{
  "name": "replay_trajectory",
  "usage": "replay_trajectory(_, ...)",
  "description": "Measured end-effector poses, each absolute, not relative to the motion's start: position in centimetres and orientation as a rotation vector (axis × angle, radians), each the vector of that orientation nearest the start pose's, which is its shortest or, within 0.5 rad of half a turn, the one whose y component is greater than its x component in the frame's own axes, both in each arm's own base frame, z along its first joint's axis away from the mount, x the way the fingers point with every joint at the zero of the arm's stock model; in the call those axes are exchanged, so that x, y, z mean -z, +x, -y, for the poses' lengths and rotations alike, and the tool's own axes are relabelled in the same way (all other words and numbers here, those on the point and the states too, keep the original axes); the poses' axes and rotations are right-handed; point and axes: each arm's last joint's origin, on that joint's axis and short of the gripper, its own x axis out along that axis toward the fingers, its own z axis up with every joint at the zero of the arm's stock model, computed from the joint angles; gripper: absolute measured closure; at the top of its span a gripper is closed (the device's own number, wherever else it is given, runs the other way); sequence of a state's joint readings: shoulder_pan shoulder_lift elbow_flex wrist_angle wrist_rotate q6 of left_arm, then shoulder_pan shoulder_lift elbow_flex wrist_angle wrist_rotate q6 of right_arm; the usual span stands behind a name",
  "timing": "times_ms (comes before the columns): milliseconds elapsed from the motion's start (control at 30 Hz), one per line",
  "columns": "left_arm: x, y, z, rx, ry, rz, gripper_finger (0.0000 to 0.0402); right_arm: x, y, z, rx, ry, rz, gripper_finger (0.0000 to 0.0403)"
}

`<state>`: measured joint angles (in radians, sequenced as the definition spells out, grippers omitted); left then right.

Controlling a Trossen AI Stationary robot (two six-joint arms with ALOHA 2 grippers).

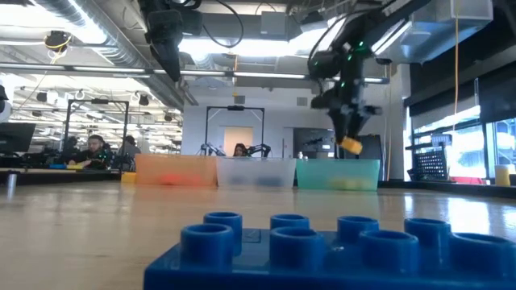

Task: Sort & place blocks by color
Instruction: Put the yellow game piece into the green bin, then adjust the green bin on the table

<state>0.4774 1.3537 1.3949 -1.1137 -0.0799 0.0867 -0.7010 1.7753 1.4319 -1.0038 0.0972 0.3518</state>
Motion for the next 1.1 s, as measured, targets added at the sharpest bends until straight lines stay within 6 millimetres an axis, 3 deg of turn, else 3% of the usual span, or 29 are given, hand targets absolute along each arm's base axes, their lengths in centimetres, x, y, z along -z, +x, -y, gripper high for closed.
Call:
replay_trajectory(333, -34.6, 22.2, -11.8, -0.459, -0.145, -1.082, 0.0250, -18.8, 28.1, 24.2, 0.896, 0.660, -1.307, 0.0269)
replay_trajectory(433, -34.6, 22.2, -11.8, -0.469, -0.162, -1.078, 0.0250, -18.1, 28.3, 24.3, 0.894, 0.662, -1.325, 0.0268)
replay_trajectory(633, -34.6, 22.3, -11.7, -0.451, -0.175, -1.073, 0.0250, -17.7, 28.4, 24.4, 0.893, 0.666, -1.336, 0.0219)
replay_trajectory(733, -34.6, 22.3, -11.7, -0.449, -0.172, -1.074, 0.0250, -18.7, 28.4, 24.4, 0.893, 0.675, -1.361, 0.0206)
replay_trajectory(933, -34.6, 22.3, -11.7, -0.449, -0.171, -1.074, 0.0250, -23.7, 29.4, 24.1, 0.887, 0.649, -1.384, 0.0201)
replay_trajectory(1100, -34.6, 22.3, -11.7, -0.448, -0.171, -1.074, 0.0250, -25.9, 31.6, 21.5, 0.767, 0.669, -1.360, 0.0200)
